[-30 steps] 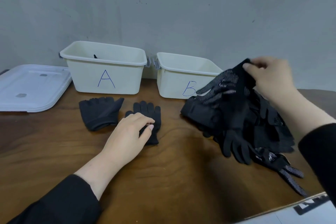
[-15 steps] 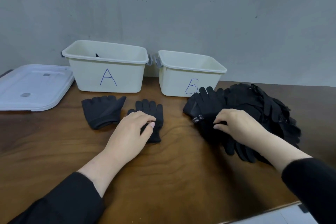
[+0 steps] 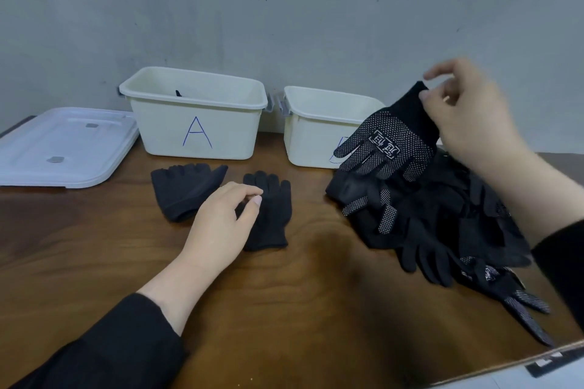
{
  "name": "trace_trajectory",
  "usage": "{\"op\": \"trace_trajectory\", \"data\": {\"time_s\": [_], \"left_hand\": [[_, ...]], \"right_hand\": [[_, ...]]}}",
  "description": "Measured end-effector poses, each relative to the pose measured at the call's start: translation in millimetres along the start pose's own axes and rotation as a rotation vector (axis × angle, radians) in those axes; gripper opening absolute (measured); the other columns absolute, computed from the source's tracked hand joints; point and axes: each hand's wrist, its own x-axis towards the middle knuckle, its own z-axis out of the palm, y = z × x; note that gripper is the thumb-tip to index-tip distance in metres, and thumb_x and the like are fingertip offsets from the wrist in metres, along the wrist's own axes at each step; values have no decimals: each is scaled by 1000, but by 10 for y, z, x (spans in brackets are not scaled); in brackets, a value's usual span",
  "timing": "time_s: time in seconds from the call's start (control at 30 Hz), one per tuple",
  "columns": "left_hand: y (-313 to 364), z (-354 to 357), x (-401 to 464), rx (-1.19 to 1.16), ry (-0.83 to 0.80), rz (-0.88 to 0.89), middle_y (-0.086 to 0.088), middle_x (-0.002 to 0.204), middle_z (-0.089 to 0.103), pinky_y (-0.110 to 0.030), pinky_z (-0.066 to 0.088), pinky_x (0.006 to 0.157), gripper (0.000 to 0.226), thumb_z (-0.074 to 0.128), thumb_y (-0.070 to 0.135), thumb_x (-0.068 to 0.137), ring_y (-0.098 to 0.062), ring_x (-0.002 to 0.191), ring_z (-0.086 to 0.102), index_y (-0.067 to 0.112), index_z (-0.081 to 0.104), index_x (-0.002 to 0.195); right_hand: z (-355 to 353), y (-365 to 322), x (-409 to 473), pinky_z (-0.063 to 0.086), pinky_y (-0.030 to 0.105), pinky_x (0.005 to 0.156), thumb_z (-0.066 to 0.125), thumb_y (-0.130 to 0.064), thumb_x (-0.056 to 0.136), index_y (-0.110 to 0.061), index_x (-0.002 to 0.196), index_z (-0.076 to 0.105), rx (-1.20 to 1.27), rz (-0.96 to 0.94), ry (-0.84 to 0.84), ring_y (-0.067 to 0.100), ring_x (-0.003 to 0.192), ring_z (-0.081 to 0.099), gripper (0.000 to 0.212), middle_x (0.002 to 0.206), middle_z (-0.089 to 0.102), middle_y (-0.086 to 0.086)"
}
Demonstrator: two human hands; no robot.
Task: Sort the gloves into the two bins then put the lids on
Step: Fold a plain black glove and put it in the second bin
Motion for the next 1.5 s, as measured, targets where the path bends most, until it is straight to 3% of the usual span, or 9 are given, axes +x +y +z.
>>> {"op": "trace_trajectory", "data": {"time_s": [0.13,0.27,0.4,0.5,0.63,0.97,1.13,1.27,1.5], "left_hand": [[-7,-36,30,-61,49,-61,23,102,60,-6,37,80,24,51,31,101,9,98,53,27,67,118],[-68,-151,74,-79,111,-84,19,106,61,-6,37,80,25,51,31,102,9,97,53,26,66,120],[-216,-361,148,22,110,-71,16,114,61,-20,44,91,28,49,31,102,2,99,54,25,66,124],[-432,-466,180,205,-102,-24,13,130,60,-35,42,105,32,50,35,101,-9,120,52,30,62,131],[-609,-509,185,445,-319,-53,11,142,54,-42,39,106,35,52,31,101,-17,130,49,34,57,136],[-713,-614,258,316,-110,-115,9,132,61,-43,35,109,31,50,34,101,-15,125,51,31,62,130],[-698,-631,267,207,-10,-105,11,118,64,-44,43,104,28,52,31,100,-12,116,55,28,65,126],[-659,-641,267,212,17,-75,10,117,65,-33,45,100,28,51,30,101,-10,112,57,25,66,125],[-541,-548,237,208,-17,-9,13,109,65,-35,45,97,26,52,30,100,-7,104,56,24,68,120]], "right_hand": [[-66,-439,80,49,29,56,59,-11,94,-20,93,70,45,109,-232,18,59,60,14,79,69,4],[28,-659,59,61,39,86,55,-7,92,-19,89,79,127,207,-389,27,85,74,27,95,77,8],[120,-730,1,59,36,74,57,-6,92,-27,97,78,69,126,-497,10,67,66,30,87,75,3],[248,-742,-15,47,23,55,71,-19,88,-31,91,76,-22,48,-481,19,63,52,14,80,66,3],[407,-816,15,42,27,67,74,-36,88,-30,86,71,-145,-25,-440,14,82,59,7,104,62,-6],[980,-844,142,61,32,68,74,-23,90,-21,90,72,167,162,-548,19,81,71,3,80,75,-2],[1258,-815,314,62,45,75,67,-23,94,-20,93,69,230,86,-342,26,78,70,4,86,71,-1],[1404,-725,-5,52,30,82,66,-25,95,-25,98,68,173,-55,-222,15,86,65,5,90,68,-11],[1819,-128,-1363,49,31,92,73,-16,91,-23,99,71,99,-311,-531,9,102,62,11,105,65,-14]]}}
